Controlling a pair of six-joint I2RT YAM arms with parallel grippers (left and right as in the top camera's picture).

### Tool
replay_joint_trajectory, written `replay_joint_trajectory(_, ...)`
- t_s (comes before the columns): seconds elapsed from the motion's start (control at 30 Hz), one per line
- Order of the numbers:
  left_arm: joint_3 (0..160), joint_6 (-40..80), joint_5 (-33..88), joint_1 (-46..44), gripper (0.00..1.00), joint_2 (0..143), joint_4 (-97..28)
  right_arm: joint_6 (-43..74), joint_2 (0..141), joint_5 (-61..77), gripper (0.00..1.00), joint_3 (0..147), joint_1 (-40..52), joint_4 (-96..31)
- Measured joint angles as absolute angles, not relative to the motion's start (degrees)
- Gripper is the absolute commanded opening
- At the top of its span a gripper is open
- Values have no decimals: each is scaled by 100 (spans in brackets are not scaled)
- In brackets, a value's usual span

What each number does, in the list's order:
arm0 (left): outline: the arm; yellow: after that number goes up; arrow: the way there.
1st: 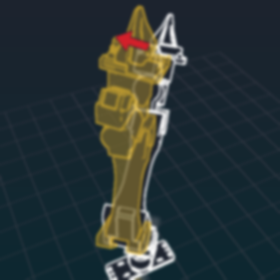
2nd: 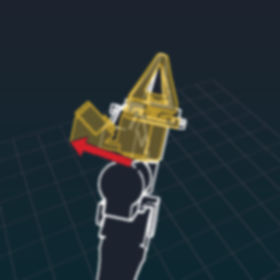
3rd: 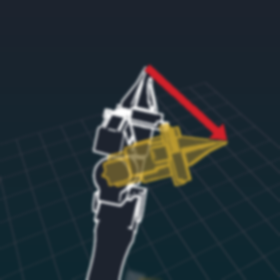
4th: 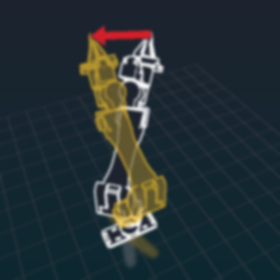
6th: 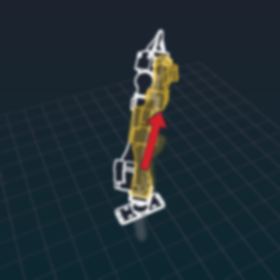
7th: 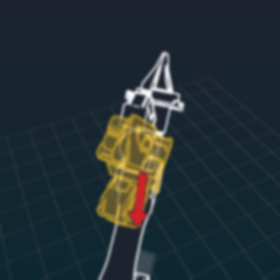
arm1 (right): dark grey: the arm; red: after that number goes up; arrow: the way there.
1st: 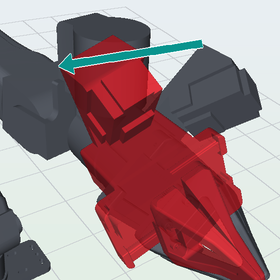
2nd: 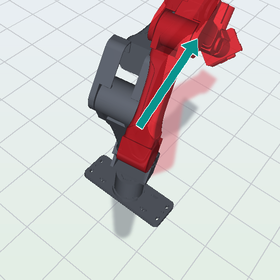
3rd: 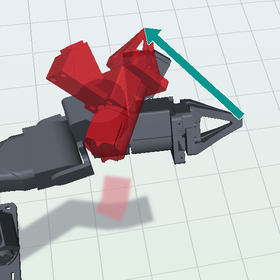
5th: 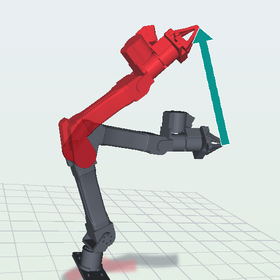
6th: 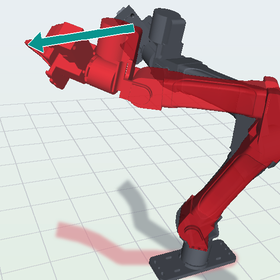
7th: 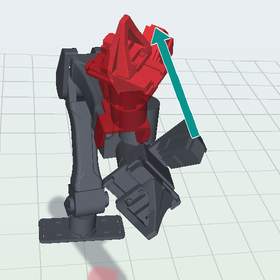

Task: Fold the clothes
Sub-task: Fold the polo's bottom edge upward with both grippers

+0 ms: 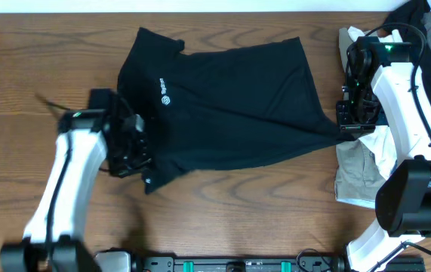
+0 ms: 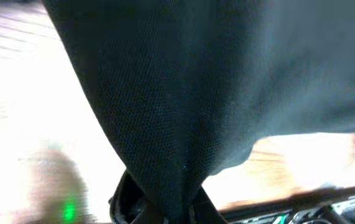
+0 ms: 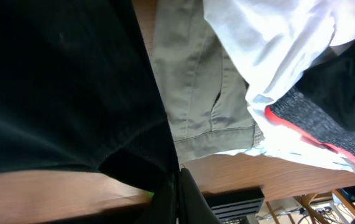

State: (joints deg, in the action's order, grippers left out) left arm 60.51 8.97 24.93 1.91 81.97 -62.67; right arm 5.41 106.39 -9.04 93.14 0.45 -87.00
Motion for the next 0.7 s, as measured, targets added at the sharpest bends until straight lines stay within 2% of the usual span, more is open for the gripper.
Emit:
replay_joint_trajectory(0.17,6053,895,2421,233,6,7679,-6499,541,10639,-740,1,9314,45,-8783)
replay_joint_trajectory(0.47,6045,895,2191,237,6,7675,-6978,543,10637,-587,1,9251,45,-9247)
replay_joint_trajectory(0.7,6045,895,1994,351,6,7675,-7030,543,10637,-246,1,8613,45,-9522)
